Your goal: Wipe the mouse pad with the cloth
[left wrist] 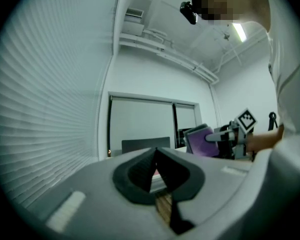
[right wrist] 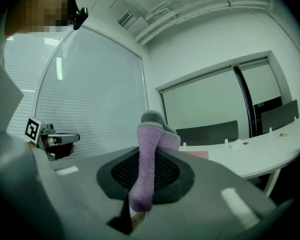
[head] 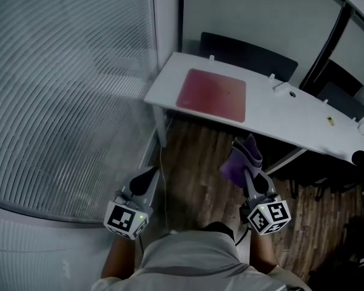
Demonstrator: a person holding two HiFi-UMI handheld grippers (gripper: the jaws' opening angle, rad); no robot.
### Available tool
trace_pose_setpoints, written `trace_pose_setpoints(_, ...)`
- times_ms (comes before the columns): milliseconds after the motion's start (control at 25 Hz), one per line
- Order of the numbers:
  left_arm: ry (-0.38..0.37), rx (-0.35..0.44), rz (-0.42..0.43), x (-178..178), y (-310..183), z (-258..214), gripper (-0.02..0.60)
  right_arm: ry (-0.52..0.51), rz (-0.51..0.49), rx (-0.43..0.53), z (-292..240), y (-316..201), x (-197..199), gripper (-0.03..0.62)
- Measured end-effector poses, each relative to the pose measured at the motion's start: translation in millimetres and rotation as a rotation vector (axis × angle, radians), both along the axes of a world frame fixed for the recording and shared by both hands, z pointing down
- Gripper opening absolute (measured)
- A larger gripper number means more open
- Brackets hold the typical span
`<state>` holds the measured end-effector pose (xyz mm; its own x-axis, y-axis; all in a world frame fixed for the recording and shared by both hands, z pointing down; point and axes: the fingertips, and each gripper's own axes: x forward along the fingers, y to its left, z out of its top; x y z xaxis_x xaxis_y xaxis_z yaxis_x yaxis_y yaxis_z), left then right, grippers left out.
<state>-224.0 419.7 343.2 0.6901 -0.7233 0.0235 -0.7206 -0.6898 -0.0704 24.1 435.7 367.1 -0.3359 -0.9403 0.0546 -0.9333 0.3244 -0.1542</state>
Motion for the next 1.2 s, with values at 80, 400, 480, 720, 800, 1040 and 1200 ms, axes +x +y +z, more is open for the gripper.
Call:
trace_pose_setpoints(80, 0.009, -0.01, 0.006, -9.9, -6.5, 5.0, 0.002, 0.013, 0.003, -0.006, 0.0, -3.1, -11.4, 0.046)
trace_pose_setpoints(400, 0.045, -0.024, 0.022, -20.4, -33.9, 19.7, 0.002, 0.068, 0.01, -0.036, 0.1, -26.2, -26.6, 0.046)
trace_pose_setpoints(480, 0.048, -0.03, 0.023, -21.1, -44.5, 23.6, 0.002, 0.073, 0.005, -0.042, -2.2, -41.5, -28.7, 0.046)
trace_pose_setpoints(720, 0.056, -0.036, -0.006, -5.9, -93.4, 30.9, 0.002, 0.067, -0.026, -0.044, 8.3, -97.0, -15.0, 0.046)
trace_pose_setpoints(800, 0.058, -0.028, -0.017, 5.9, -117.1, 27.5, 0.002, 0.057, -0.031, -0.014, 6.8, -121.2, -2.2, 0.046)
trace_pose_setpoints(1040, 0.032, -0.021, -0.048, 55.0, -190.8, 17.7, 0.002, 0.049, -0.077, 0.012, 2.9, -206.1, 43.2, 0.046)
trace_pose_setpoints(1200, 0.049, -0.029, -0.079, 95.1, -246.7, 10.2, 0.002, 0.03, -0.099, -0.005, 0.7, -272.8, 84.4, 0.046)
